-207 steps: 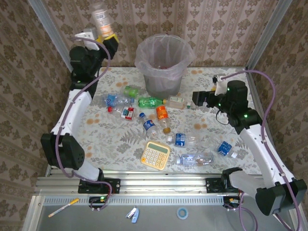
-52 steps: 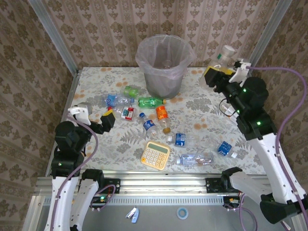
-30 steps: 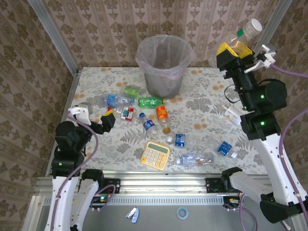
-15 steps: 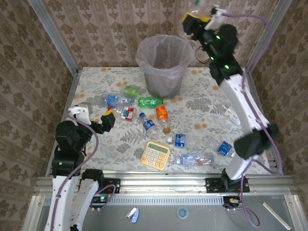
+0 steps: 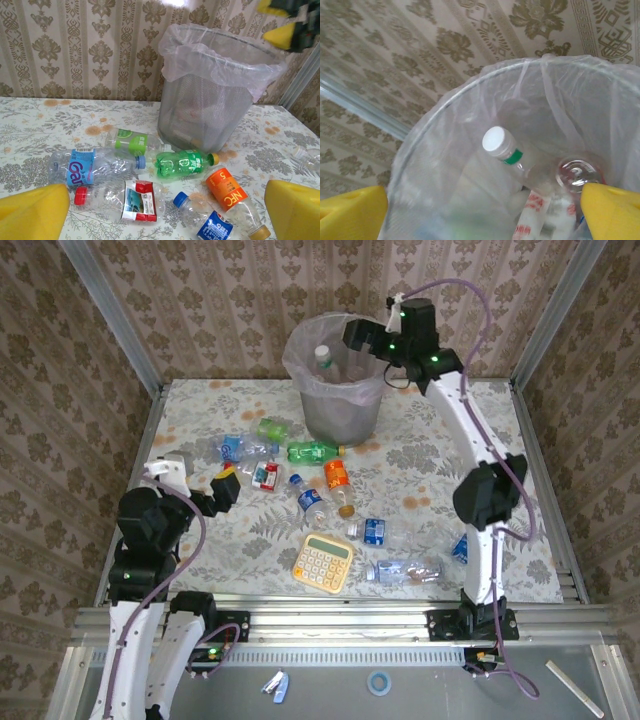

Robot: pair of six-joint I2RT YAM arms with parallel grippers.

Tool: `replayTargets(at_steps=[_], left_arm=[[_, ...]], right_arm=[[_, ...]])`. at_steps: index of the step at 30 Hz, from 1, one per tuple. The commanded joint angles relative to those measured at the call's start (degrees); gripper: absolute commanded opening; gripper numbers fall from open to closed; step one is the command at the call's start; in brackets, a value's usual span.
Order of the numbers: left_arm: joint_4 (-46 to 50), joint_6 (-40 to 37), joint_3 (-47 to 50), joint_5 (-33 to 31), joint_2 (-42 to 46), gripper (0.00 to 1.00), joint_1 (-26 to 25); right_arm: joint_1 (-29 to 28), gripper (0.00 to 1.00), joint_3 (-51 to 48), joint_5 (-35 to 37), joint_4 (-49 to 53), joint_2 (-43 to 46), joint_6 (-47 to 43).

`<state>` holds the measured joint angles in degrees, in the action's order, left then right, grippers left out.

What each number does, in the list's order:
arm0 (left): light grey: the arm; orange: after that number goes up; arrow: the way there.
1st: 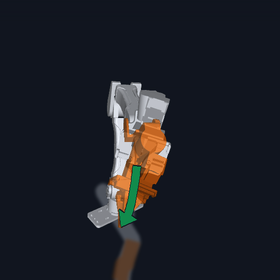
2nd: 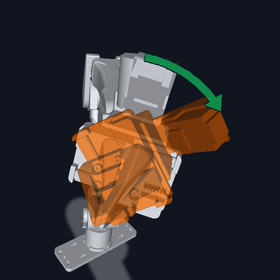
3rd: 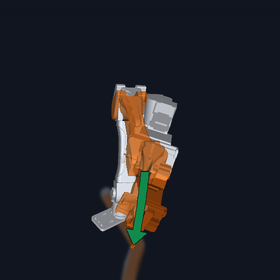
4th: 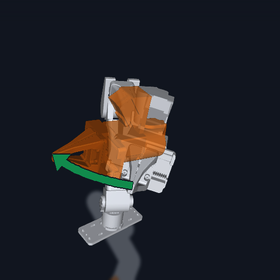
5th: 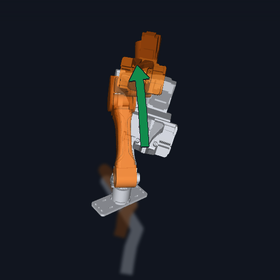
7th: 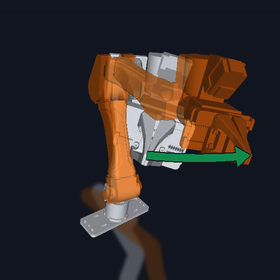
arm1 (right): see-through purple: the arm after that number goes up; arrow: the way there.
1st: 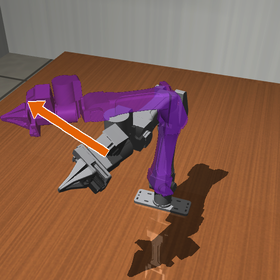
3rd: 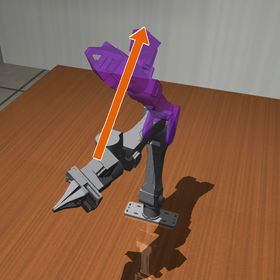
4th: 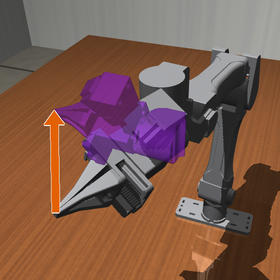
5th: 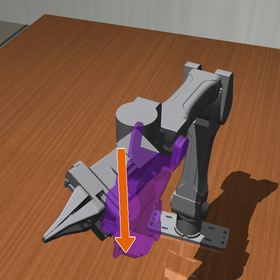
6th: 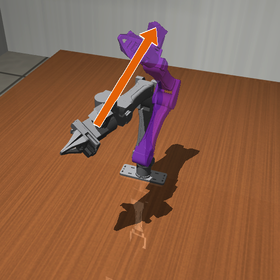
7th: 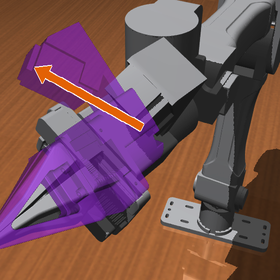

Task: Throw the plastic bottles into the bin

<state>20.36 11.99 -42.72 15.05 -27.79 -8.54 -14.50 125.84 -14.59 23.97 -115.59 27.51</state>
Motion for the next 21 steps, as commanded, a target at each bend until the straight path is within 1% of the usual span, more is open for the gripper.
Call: replayTargets(at_steps=[1,8,11,14,15,18,21], left_arm=[[-0.5,1.0,0.0,0.91,0.2,1.0,0.39],[-0.11,1.24,-0.16,0.55,0.84,1.0,0.34],[0.01,1.24,-0.31,0.51,1.03,1.0,0.39],[0.1,1.2,-0.27,0.6,1.11,1.0,0.27],[0.07,1.24,-0.32,0.65,1.08,1.0,0.28],[0.07,1.28,-0.31,0.79,1.12,1.0,0.27],[0.09,1.37,-0.31,0.87,1.21,1.0,0.3]], right_arm=[[0.33,1.0,-4.73,-2.54,0.32,12.93,-3.33],[0.22,1.0,-18.61,-2.74,9.62,26.3,-7.48],[0.1,1.0,-26.31,-2.11,13.23,31.79,-7.22],[-0.31,1.0,-33.95,-1.46,18.01,35.43,-6.91],[-0.53,1.0,-36.44,-1.08,19.11,38.11,-6.63],[-1.35,1.0,-43.67,-1.93,22.2,41.35,-7.23],[-3.48,1.0,-49.03,-0.23,26.16,43.61,-9.99]])
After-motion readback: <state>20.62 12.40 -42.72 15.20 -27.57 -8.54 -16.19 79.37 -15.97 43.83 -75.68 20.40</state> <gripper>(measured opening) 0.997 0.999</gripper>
